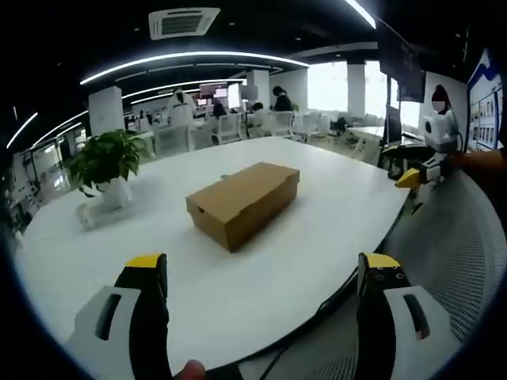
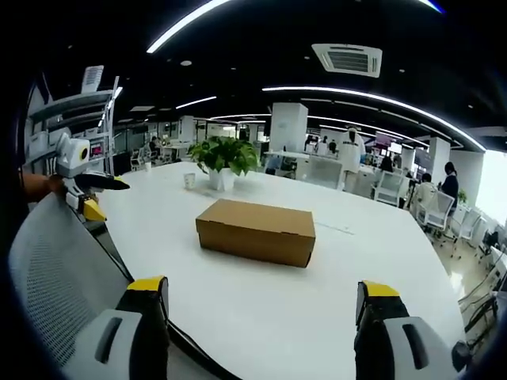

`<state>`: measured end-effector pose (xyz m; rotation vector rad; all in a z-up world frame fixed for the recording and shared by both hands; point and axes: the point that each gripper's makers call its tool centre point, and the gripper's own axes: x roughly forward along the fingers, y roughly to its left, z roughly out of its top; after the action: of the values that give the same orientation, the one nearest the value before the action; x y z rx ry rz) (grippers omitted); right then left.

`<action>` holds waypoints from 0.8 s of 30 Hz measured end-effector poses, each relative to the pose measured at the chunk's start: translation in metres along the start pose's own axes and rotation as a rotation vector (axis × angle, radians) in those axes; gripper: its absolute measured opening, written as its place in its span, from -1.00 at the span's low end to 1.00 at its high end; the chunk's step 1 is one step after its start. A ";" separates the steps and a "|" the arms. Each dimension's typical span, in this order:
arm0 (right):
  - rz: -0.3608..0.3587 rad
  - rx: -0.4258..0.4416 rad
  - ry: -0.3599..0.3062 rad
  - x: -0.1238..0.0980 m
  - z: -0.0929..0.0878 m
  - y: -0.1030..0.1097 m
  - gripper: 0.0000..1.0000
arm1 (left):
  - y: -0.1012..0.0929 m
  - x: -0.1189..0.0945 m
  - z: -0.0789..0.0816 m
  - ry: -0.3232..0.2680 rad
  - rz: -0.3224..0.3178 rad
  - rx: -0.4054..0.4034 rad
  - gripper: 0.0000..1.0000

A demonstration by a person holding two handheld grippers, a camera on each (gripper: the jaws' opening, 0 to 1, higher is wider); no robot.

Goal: Operate the shoe box by opening the lid, removing the specified soft item, and placing it in the target area until the item is outside and the box remains undamaged.

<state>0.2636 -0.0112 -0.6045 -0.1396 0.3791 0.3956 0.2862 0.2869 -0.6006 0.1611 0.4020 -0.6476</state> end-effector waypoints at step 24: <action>-0.014 0.010 -0.003 -0.001 0.001 -0.003 0.98 | 0.001 0.002 -0.001 0.006 -0.004 0.001 0.98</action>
<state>0.2647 -0.0142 -0.6035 -0.1316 0.3769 0.3803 0.2877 0.2873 -0.6025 0.1629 0.4075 -0.6509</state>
